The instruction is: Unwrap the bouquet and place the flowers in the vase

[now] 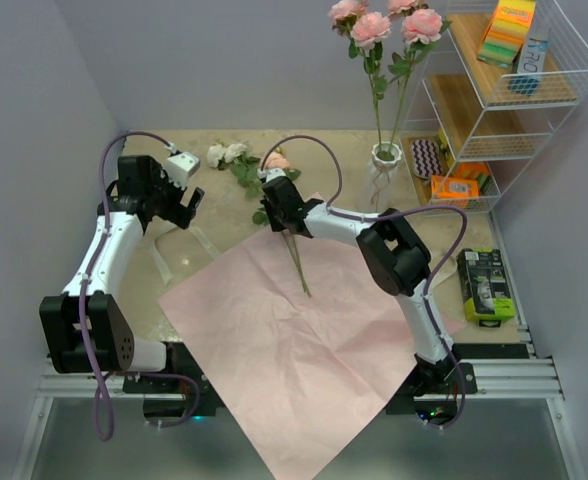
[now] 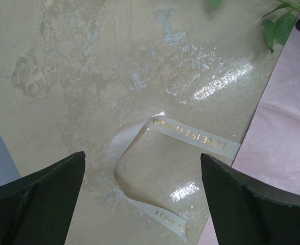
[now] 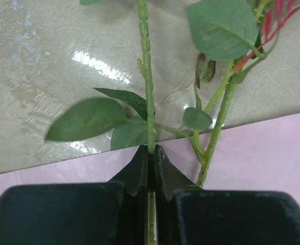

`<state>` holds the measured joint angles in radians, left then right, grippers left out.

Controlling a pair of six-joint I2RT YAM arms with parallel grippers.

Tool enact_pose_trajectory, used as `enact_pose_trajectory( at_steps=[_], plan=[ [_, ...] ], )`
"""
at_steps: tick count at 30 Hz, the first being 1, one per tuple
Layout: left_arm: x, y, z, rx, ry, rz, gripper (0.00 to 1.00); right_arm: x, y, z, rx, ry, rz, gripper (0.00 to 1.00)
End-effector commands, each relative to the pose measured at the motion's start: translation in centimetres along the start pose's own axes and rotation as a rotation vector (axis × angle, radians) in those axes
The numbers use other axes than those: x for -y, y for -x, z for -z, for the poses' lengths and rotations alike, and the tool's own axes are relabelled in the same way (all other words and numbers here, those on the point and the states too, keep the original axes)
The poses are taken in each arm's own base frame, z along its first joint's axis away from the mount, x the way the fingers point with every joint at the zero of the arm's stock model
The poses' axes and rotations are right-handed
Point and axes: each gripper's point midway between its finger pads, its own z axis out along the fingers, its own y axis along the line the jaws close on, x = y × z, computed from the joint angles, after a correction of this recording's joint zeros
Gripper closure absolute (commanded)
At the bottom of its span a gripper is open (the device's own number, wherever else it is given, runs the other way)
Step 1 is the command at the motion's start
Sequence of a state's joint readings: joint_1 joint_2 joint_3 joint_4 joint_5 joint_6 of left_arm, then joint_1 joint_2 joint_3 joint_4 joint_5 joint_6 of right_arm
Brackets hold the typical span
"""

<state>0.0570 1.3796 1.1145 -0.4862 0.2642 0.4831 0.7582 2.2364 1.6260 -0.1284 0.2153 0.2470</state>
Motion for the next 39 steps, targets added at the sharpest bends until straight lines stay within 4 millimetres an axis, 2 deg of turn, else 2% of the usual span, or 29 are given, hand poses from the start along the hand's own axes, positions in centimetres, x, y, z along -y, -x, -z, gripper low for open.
enact_pose_trajectory(
  at_steps=[1,5,7,8,10,11,12,15,16,17,21,22,23,25,26,27,28,30,31,32,33,34,35,36,39],
  plan=[
    [-0.9,1.0,0.5,0.041,0.035,-0.020,0.01,-0.7,3.7,1.4,0.079,0.016,-0.032,1.00],
    [-1.0,1.2,0.5,0.045,0.037,-0.020,0.01,-1.2,6.9,3.7,0.155,0.050,-0.056,1.00],
    [-1.1,1.3,0.4,0.046,0.037,-0.017,0.01,-1.9,9.4,5.8,0.220,0.094,-0.072,1.00],
    [-1.1,1.4,0.4,0.046,0.037,-0.015,0.01,-2.1,10.1,6.4,0.239,0.111,-0.077,1.00],
    [-1.1,1.5,0.4,0.048,0.037,-0.011,0.01,-2.8,13.0,9.1,0.325,0.162,-0.093,1.00],
    [-1.2,1.6,0.4,0.050,0.037,-0.010,0.01,-3.4,13.3,9.8,0.333,0.202,-0.090,1.00],
    [-1.2,1.7,0.4,0.052,0.037,-0.008,0.00,-3.9,15.6,12.0,0.409,0.240,-0.099,1.00],
    [-1.6,2.0,0.6,0.063,0.042,0.012,0.01,-4.6,17.9,15.1,0.489,0.313,-0.107,1.00],
    [-1.6,2.1,0.6,0.063,0.041,0.019,0.01,-4.7,19.5,17.2,0.544,0.333,-0.108,1.00],
    [-1.9,2.4,0.6,0.068,0.044,0.027,0.01,-4.7,20.4,18.5,0.574,0.342,-0.106,1.00],
    [-2.6,2.6,0.7,0.078,0.030,0.079,0.01,-3.7,24.5,24.0,0.712,0.329,-0.075,1.00],
    [-2.7,2.7,0.7,0.080,0.024,0.085,0.01,-3.0,25.4,25.3,0.755,0.297,-0.048,1.00],
    [-2.8,2.7,0.8,0.082,0.020,0.092,0.01,-2.2,26.8,27.8,0.818,0.272,-0.046,1.00],
    [-2.8,2.6,0.7,0.085,0.010,0.102,0.01,-0.1,28.8,30.5,0.921,0.167,-0.017,1.00],
    [-2.8,2.4,0.7,0.082,0.008,0.103,0.01,0.9,29.7,32.8,0.980,0.129,-0.013,1.00],
    [-2.7,2.4,0.7,0.083,0.003,0.103,0.01,2.9,31.0,34.6,1.061,0.019,0.008,1.00],
    [-2.7,2.2,0.5,0.078,0.000,0.104,0.01,3.8,31.1,35.5,1.098,-0.036,0.020,1.00],
    [-2.6,2.1,0.5,0.076,-0.005,0.103,0.01,6.5,32.9,39.6,1.252,-0.167,0.032,1.00],
    [-2.5,2.1,0.4,0.074,-0.009,0.100,0.01,8.7,33.1,40.2,1.278,-0.255,0.008,1.00],
    [-2.5,2.0,0.4,0.072,-0.010,0.097,0.01,10.0,33.4,41.0,1.309,-0.306,0.000,1.00],
    [-2.5,1.9,0.4,0.073,-0.010,0.095,0.01,11.5,34.0,42.8,1.382,-0.356,-0.019,1.00],
    [-2.5,1.9,0.4,0.072,-0.009,0.094,0.01,14.0,34.2,43.7,1.411,-0.421,-0.038,1.00],
    [-2.6,1.8,0.4,0.070,-0.007,0.089,0.01,15.2,34.2,44.3,1.440,-0.454,-0.053,1.00],
    [-2.7,1.8,0.5,0.072,-0.006,0.086,0.01,17.3,34.4,45.7,1.498,-0.528,-0.065,1.00],
    [-2.8,1.6,0.5,0.071,-0.005,0.076,0.01,19.9,34.3,47.3,1.544,-0.705,-0.056,1.00]
  ],
)
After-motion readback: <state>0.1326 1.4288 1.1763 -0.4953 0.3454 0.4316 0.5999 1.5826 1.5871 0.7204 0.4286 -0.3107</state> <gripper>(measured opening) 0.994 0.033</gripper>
